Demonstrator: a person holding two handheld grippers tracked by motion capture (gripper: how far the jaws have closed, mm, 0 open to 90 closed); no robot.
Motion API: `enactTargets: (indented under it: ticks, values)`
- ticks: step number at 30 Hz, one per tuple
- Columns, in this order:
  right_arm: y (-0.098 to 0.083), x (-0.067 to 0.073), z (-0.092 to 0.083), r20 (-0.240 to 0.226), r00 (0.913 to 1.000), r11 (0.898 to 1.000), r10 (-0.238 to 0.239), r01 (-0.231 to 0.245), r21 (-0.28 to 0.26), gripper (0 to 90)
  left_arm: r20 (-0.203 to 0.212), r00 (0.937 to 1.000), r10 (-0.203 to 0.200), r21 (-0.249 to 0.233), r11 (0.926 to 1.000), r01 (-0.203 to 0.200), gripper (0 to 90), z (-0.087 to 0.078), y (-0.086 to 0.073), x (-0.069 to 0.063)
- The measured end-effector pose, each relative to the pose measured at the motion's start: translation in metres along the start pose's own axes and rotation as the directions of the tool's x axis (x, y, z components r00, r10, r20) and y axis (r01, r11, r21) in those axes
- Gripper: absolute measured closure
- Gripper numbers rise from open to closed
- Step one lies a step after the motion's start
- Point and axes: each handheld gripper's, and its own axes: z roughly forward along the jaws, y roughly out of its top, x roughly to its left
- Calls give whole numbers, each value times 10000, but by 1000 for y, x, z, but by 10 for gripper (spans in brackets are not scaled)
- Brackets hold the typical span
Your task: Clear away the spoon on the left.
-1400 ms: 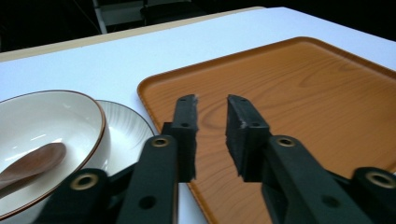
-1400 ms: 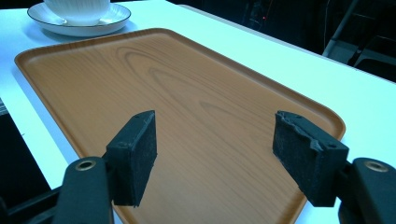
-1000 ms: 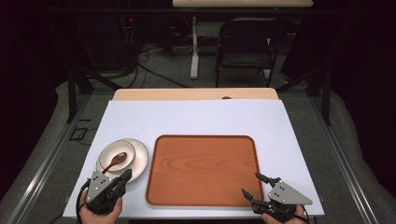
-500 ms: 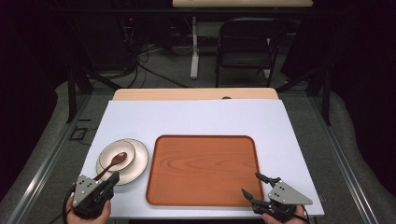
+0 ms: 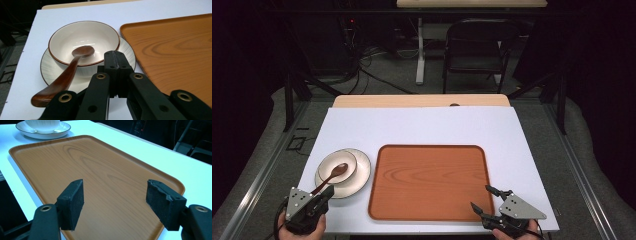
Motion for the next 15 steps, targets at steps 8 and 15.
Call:
enactTargets:
  ticks: [8, 15]
  values:
    - [0, 0, 0, -12, 10000, 10000, 4, -4, 1, 303, -253, 9996, -156, 46, 9999, 157, 899, 0, -2, 10]
    - [0, 0, 0, -12, 10000, 10000, -11, 11, 9, 303, -514, 9976, -473, -54, 9989, 470, 899, -1, -4, 21]
